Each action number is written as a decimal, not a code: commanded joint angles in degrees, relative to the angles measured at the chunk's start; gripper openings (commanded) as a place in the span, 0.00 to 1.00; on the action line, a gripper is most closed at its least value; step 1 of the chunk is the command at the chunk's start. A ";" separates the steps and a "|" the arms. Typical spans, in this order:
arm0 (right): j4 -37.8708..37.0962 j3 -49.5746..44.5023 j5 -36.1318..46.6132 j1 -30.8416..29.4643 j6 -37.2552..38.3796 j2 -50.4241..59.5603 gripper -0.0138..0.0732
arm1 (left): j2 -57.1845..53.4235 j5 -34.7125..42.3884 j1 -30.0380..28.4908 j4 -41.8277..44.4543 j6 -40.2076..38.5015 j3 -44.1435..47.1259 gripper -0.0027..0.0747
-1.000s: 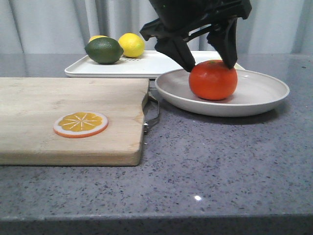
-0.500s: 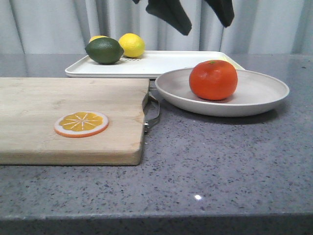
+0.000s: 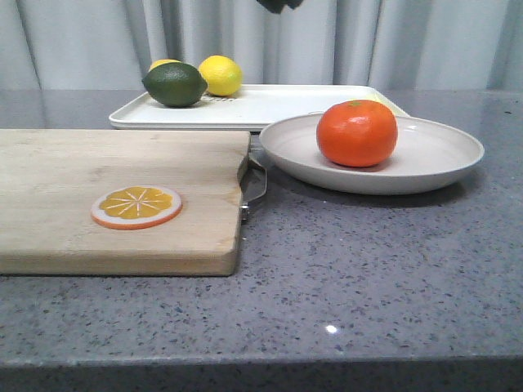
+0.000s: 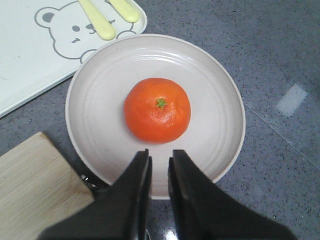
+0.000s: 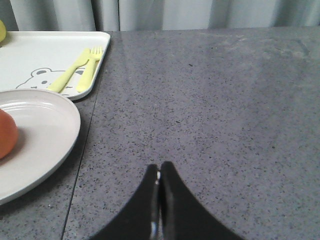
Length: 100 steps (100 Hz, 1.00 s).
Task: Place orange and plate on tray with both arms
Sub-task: 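Open the left gripper and lift it away from the plate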
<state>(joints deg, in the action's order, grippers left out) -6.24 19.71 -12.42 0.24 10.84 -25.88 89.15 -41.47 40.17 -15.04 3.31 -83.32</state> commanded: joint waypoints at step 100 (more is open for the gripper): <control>0.02 21.65 -20.07 3.83 -2.59 -16.99 0.10 | -45.64 19.25 -8.32 1.13 -0.38 42.50 0.01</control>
<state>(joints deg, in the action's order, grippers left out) -5.89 36.45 -33.89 2.50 9.01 -38.26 44.77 -27.02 32.27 -13.36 3.31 -39.71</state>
